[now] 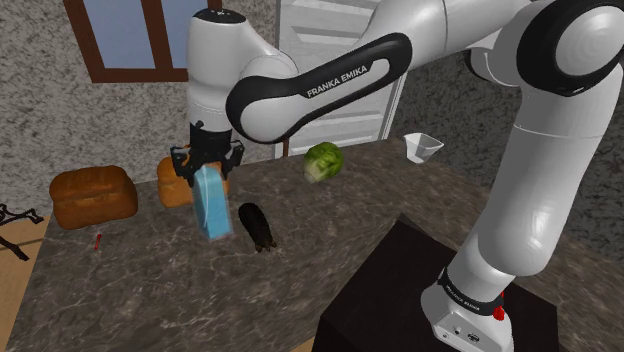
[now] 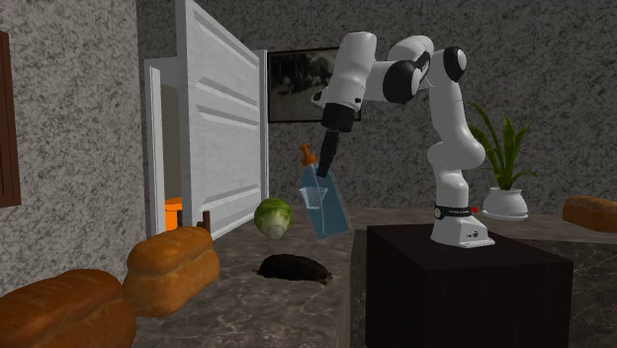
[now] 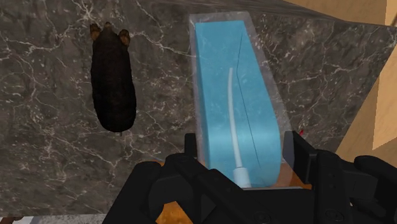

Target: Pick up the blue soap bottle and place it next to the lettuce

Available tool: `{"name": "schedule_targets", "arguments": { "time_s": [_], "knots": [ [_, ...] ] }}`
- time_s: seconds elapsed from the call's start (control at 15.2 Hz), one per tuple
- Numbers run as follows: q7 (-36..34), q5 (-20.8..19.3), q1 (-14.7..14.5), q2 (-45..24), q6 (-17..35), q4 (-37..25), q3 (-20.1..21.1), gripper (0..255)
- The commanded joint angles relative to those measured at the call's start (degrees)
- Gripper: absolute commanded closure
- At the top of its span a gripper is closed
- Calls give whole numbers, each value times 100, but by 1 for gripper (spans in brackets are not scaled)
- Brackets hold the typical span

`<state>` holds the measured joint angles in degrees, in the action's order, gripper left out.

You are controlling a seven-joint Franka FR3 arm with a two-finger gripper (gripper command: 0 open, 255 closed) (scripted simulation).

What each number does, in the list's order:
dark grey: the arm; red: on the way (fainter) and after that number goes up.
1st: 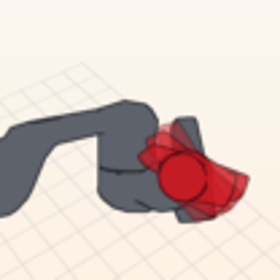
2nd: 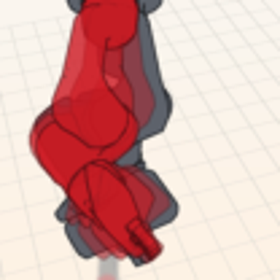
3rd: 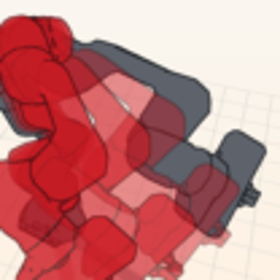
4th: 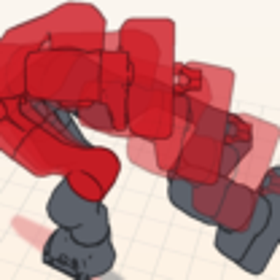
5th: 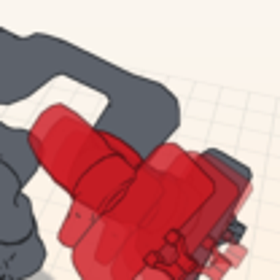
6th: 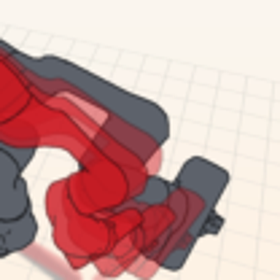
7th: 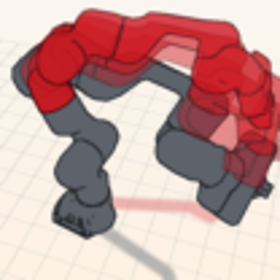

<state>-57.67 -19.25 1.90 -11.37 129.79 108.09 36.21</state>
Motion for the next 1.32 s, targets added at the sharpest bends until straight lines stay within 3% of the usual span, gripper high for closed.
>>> {"name": "schedule_targets", "arguments": {
  "time_s": [0.0, 1.25],
  "knots": [
    [71, 71, 17, 49, -135, -106, 16, 255],
    [473, 461, 36, 323, -1446, -1237, 116, 255]
  ]
}}
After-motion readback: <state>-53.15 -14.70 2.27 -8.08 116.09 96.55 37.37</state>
